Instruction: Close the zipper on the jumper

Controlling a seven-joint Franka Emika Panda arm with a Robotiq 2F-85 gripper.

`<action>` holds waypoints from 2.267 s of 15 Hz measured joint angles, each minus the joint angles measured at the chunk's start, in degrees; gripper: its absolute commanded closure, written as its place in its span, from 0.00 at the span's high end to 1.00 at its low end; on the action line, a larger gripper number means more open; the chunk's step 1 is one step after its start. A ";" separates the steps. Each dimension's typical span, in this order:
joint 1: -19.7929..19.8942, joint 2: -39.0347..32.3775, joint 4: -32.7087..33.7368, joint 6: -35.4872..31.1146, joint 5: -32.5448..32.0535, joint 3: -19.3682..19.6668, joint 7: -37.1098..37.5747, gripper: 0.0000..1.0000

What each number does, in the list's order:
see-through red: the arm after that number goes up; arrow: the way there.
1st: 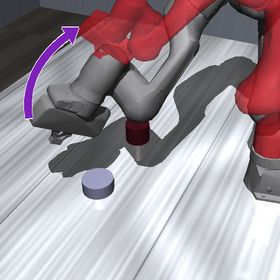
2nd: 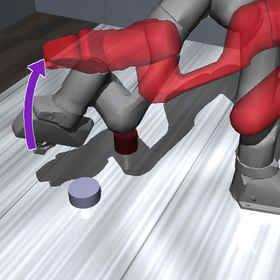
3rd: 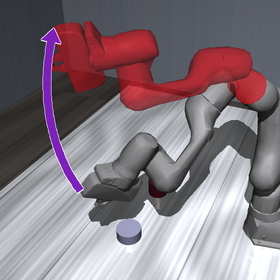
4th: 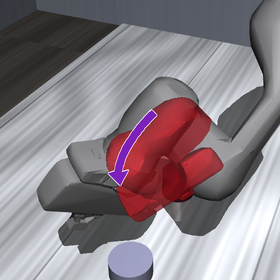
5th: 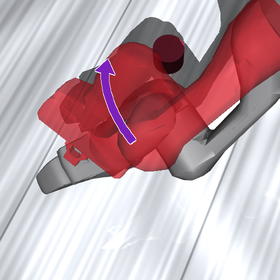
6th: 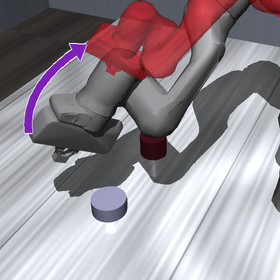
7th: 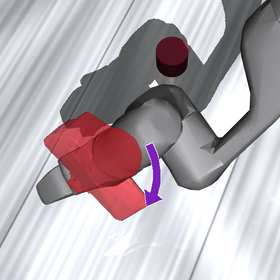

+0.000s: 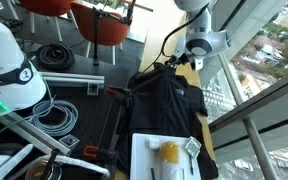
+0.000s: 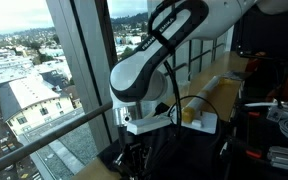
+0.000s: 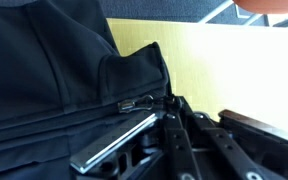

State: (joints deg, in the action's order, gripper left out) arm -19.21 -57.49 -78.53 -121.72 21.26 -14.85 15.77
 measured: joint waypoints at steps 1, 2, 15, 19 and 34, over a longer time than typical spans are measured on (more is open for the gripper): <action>0.07 -0.11 -0.03 -0.54 0.44 -0.30 -0.76 0.02; 0.15 -0.21 -0.09 -1.10 0.71 -0.60 -1.50 0.02; 2.39 -0.92 -0.87 -3.15 1.54 -3.65 -10.21 0.02; 2.86 -0.97 -0.92 -3.24 1.54 -3.92 -12.22 0.02; 2.88 -0.86 -1.12 -0.71 -10.04 -0.99 -18.81 0.61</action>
State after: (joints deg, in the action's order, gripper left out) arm -16.33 -58.35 -79.66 -122.42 11.22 -15.84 -3.04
